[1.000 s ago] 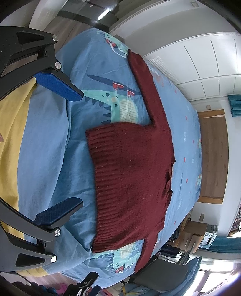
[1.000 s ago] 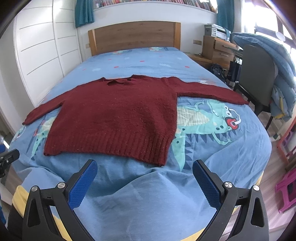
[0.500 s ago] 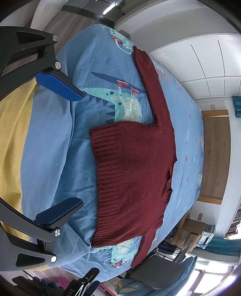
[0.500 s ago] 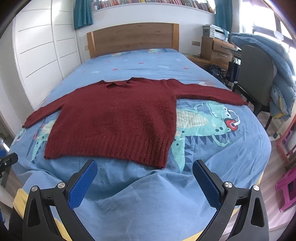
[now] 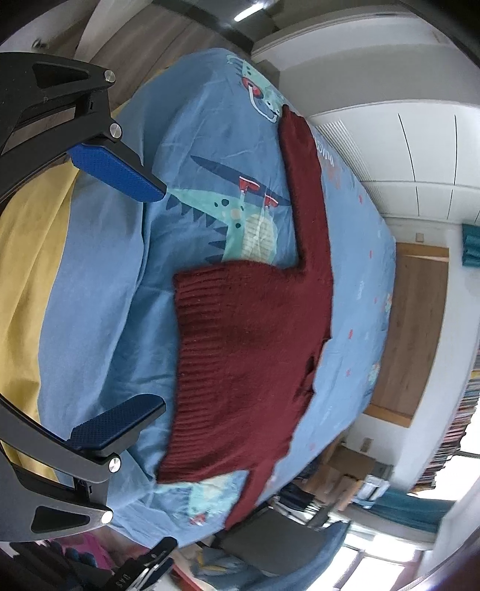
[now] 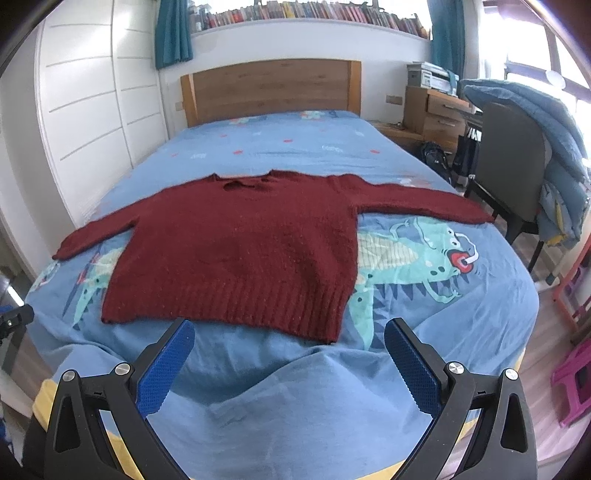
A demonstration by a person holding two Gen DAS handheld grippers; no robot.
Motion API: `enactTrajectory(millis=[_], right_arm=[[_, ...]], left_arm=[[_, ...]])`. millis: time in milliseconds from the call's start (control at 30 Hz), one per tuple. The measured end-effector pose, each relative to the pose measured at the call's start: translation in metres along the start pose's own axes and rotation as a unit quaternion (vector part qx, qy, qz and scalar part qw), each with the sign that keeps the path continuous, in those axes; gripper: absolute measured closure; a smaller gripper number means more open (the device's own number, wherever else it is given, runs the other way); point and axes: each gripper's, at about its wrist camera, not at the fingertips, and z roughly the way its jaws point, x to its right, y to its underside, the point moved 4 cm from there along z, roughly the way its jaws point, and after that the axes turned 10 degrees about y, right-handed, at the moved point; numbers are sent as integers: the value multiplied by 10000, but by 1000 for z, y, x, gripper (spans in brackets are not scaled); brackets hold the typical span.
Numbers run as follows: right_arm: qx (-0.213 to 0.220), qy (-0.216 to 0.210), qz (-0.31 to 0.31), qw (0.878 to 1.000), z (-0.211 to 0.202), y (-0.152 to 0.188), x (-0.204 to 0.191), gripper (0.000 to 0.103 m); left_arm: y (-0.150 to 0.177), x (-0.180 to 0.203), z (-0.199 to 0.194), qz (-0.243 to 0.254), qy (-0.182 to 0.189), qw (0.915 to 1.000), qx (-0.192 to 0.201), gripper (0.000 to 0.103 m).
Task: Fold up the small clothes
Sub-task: 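Move the left gripper to the cuff of one red sweater sleeve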
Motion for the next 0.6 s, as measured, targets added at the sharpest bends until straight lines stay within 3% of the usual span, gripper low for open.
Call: enactTrajectory(millis=[333,600], right_arm=[[58,324,-34,9995,-16,-12,5,0],[-56,414,-116,9991,-5,-24,5,0]], left_arm=[[-10,-39,-16,-656,339,9961,477,1],[-12,-54,-8,-909,553,9941,226,1]])
